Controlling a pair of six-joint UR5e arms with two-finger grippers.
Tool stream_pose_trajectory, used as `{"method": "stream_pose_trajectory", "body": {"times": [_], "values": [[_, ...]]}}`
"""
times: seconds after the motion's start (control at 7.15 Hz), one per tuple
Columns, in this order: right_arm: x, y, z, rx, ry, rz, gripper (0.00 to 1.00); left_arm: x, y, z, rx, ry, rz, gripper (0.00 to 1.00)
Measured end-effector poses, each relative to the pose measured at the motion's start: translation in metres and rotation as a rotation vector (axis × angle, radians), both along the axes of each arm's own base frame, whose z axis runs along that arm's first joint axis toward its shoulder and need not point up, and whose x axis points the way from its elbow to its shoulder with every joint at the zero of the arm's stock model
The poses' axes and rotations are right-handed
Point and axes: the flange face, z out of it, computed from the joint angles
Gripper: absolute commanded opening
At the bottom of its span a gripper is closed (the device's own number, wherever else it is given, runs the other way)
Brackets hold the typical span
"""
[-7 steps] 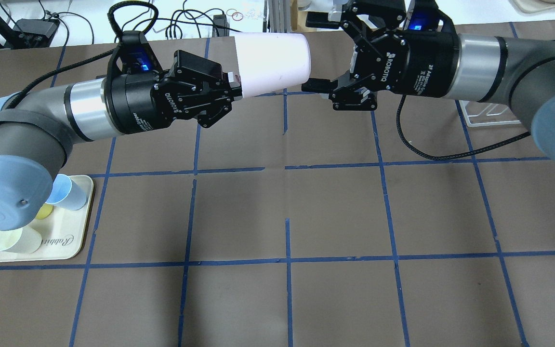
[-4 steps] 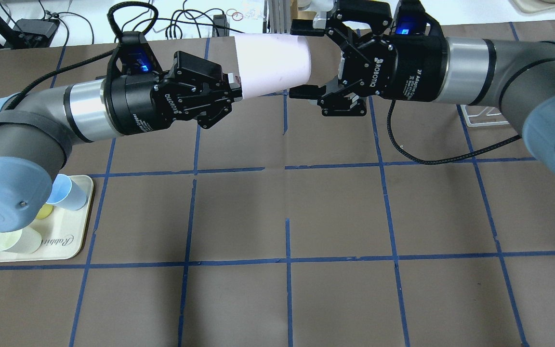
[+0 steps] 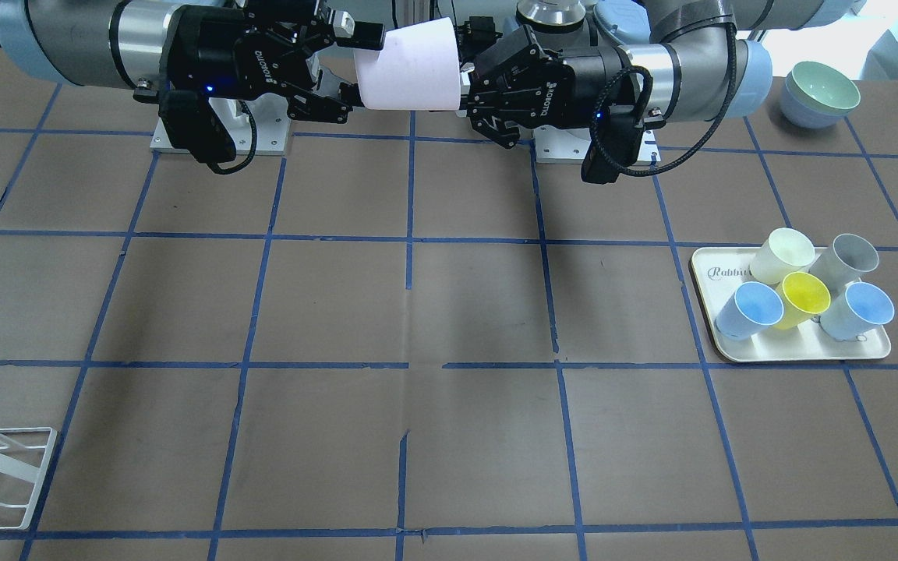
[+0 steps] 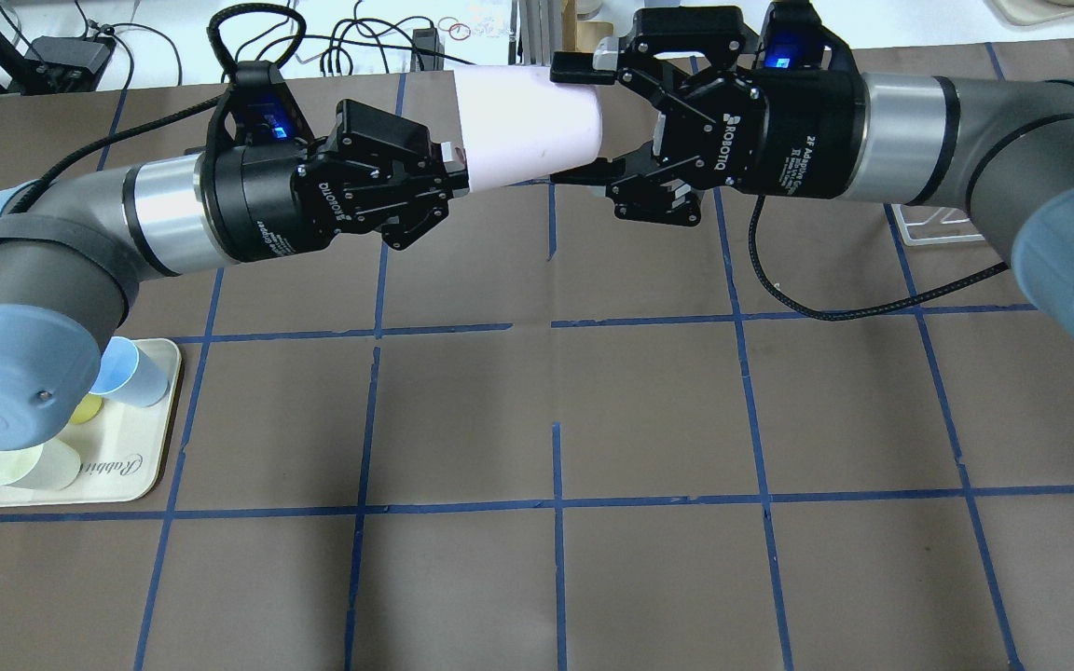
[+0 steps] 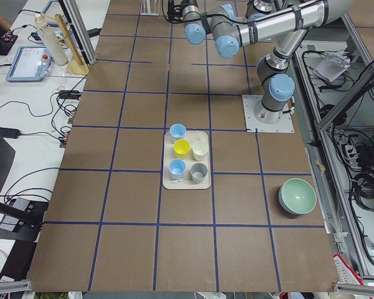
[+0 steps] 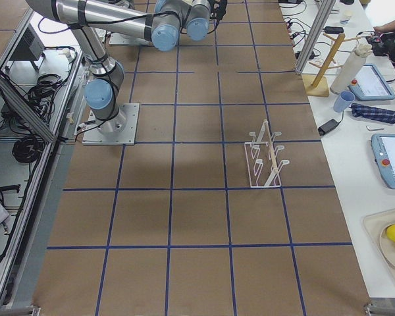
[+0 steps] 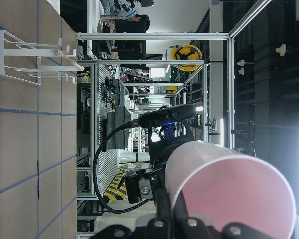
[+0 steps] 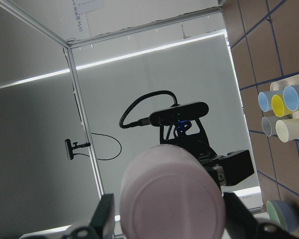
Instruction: Transfer IKEA cup to right arm and place on rack
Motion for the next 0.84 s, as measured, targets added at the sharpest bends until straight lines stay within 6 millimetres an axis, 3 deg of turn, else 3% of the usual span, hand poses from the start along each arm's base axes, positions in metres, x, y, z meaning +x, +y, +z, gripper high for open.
{"method": "stream_pose_trajectory", "body": {"times": [0.28,0.42,0.56,0.7,0.84], "values": [[0.0003,0.004,0.0042,-0.012,0.001,0.0,0.63,0.0001,0.0002,0.0003,-0.001,0.0,0.0,0.03],[0.0008,0.0067,0.0063,-0.016,0.001,0.0,0.42,0.0,0.0,-0.0002,0.0,0.0,0.0,0.63],[0.0011,0.008,0.0071,-0.017,0.002,0.001,0.11,0.0,-0.0001,0.0,0.0,0.0,0.0,0.82],[0.0012,0.008,0.0086,-0.02,0.0,0.0,0.0,0.0,-0.0001,0.0001,0.0,-0.001,0.0,0.88],[0.0008,0.0074,0.0094,-0.022,0.0,-0.001,0.0,0.0,-0.0002,0.0008,-0.001,0.0,0.0,0.91]]}}
